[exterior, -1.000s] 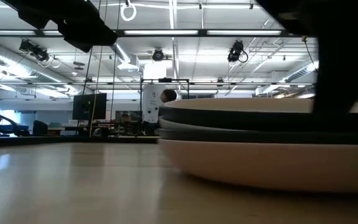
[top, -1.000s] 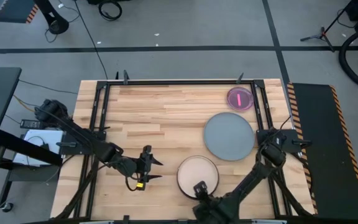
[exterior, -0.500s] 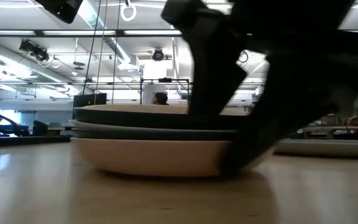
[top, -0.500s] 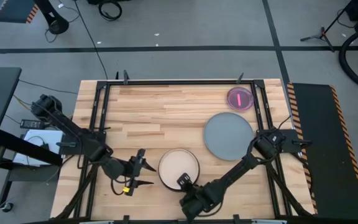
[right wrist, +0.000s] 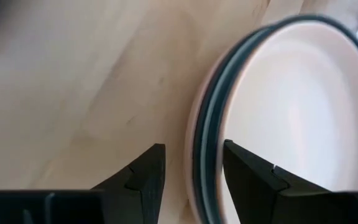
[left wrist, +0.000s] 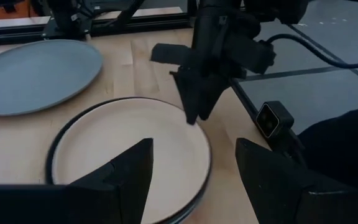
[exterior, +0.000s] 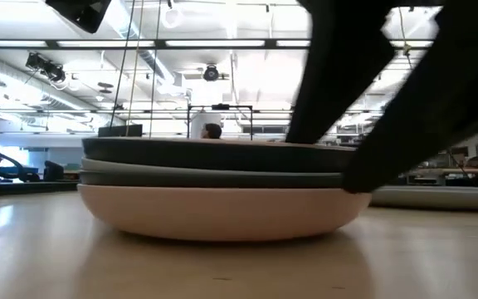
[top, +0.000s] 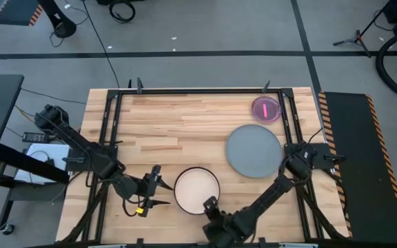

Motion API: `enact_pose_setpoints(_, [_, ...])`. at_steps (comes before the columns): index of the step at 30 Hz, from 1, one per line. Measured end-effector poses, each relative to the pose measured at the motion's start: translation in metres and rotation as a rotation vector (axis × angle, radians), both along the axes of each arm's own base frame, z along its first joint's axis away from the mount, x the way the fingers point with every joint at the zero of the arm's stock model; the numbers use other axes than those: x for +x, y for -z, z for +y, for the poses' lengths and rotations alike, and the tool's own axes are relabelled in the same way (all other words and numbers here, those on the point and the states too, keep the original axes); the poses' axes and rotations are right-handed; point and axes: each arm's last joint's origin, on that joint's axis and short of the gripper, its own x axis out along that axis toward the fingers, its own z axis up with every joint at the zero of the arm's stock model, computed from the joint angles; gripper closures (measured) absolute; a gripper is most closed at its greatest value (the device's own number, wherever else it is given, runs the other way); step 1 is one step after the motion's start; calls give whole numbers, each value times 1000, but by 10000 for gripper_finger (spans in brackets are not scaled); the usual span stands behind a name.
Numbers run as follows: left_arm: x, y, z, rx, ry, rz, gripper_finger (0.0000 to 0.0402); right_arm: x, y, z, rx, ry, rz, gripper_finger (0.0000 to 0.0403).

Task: Stack plastic plates
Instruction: Move the bottom stacked plates to the bottom middle of the table, then stack the left stacked plates on top of the gray plate

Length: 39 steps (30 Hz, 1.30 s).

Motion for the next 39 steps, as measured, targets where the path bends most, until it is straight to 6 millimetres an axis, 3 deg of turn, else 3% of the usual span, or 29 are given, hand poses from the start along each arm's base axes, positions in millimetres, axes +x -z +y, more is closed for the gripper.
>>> enact_pose_setpoints(8, [1, 0, 1, 0, -8, 0, 169, -8, -1, 2, -56, 54, -30, 221])
enact_pose_setpoints(15, [-1, -2, 2, -5, -4, -5, 169, -8, -2, 0, -153, 19, -54, 147])
enact_pose_setpoints(22, [-2, -2, 3, 14, -1, 2, 169, -11, 0, 2, -90, 44, -34, 84])
enact_pose_setpoints(26, [-1, 0, 5, 36, -2, 0, 169, -14, 10, -3, -125, 54, -31, 83])
enact_pose_setpoints(29, [-3, 13, 12, 66, -47, 34, 169, -17, 24, -10, -130, 30, 15, 93])
enact_pose_setpoints(33, [-8, 41, 33, 117, -204, 171, 169, -17, 32, -13, -128, 13, -5, 108])
enact_pose_setpoints(39, [-11, 64, 65, 173, -447, 276, 169, -12, 32, -16, -157, 34, -46, 126])
